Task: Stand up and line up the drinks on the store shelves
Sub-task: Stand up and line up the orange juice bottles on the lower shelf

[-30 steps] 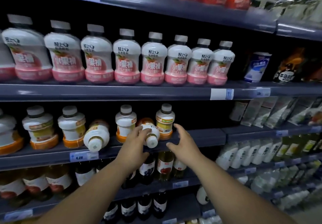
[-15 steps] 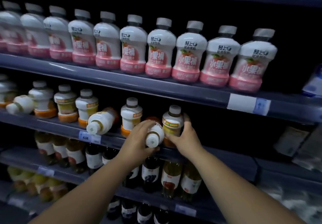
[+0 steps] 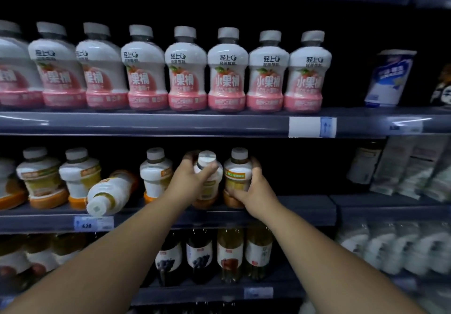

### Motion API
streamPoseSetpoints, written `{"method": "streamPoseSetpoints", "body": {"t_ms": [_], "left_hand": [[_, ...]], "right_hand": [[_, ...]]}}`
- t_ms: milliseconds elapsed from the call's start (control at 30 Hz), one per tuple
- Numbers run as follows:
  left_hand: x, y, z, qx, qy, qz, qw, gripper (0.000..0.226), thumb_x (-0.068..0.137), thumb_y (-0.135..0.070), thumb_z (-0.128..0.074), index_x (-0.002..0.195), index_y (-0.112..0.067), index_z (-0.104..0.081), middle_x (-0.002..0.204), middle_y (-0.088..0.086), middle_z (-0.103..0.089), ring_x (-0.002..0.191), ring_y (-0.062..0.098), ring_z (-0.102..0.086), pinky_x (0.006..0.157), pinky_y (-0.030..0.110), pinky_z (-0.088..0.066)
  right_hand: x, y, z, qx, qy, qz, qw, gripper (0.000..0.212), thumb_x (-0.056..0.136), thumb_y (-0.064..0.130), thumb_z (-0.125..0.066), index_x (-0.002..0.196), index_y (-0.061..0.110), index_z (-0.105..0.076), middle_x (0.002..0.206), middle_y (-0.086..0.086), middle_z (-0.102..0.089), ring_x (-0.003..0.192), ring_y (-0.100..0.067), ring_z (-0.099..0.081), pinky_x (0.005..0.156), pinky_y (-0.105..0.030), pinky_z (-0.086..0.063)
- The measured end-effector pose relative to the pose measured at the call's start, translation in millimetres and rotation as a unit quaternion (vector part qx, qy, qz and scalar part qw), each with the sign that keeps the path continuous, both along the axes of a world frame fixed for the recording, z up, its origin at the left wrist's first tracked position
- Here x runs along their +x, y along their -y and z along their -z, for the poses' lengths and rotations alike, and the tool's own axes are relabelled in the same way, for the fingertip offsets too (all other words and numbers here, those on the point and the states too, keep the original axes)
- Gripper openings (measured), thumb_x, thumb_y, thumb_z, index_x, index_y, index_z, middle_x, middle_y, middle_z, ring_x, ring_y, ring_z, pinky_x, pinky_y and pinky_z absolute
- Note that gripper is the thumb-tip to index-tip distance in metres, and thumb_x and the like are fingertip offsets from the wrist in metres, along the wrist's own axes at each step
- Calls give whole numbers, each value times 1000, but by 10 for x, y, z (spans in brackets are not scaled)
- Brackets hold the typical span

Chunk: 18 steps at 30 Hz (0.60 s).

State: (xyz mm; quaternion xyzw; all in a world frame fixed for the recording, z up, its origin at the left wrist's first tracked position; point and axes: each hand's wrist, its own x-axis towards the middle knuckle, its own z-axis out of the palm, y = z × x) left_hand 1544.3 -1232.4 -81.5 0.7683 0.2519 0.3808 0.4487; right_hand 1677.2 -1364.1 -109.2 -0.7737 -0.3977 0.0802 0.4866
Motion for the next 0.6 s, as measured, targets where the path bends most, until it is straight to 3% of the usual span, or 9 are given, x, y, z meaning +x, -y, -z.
{"method": "streamPoseSetpoints", "body": {"t_ms": [100,167,267,333,400,600], "left_hand": [[122,14,11,-8,-3,-29,1000,68,87,-50,-68,142,-19,-42,130,-1,-55,119,21,-53,93,31,-41],[140,6,59,-15,-11,-36,999,73,84,-44,-74,143,-17,-40,124,-2,-56,113,19,-54,89,28,-41],[112,-105,264,-26,-41,10,999,71,65,-25,-93,122,-20,-51,108,-4,-68,101,14,-66,87,30,-52],[77,-179,387,-20,-80,29,996,65,55,-28,-96,110,-22,-61,101,-3,-73,98,14,-70,89,35,-56],[56,-227,444,-12,-95,44,994,73,52,-35,-94,116,-22,-60,102,-2,-73,96,10,-70,88,35,-57],[8,-259,491,0,-95,51,994,88,52,-42,-94,126,-26,-50,110,-5,-71,100,7,-69,91,37,-57]], "right_hand": [[38,27,48,-6,21,22,1000,104,72,48,-83,147,43,-11,137,3,-52,122,-19,-55,102,-44,-49],[60,32,69,-12,37,22,999,103,71,49,-82,145,42,-10,139,1,-49,124,-20,-53,103,-43,-48],[115,36,108,-22,37,10,999,103,77,38,-81,149,41,-7,140,0,-47,122,-18,-51,100,-35,-46],[159,33,148,-30,21,5,999,106,79,29,-78,149,46,0,138,-1,-48,116,-19,-53,92,-32,-45],[166,21,187,-22,8,8,1000,110,79,27,-77,149,51,5,139,-2,-50,114,-20,-55,90,-33,-47],[140,3,229,-31,42,86,995,128,59,53,-88,155,33,-6,150,-4,-42,133,-27,-46,105,-43,-44]]}}
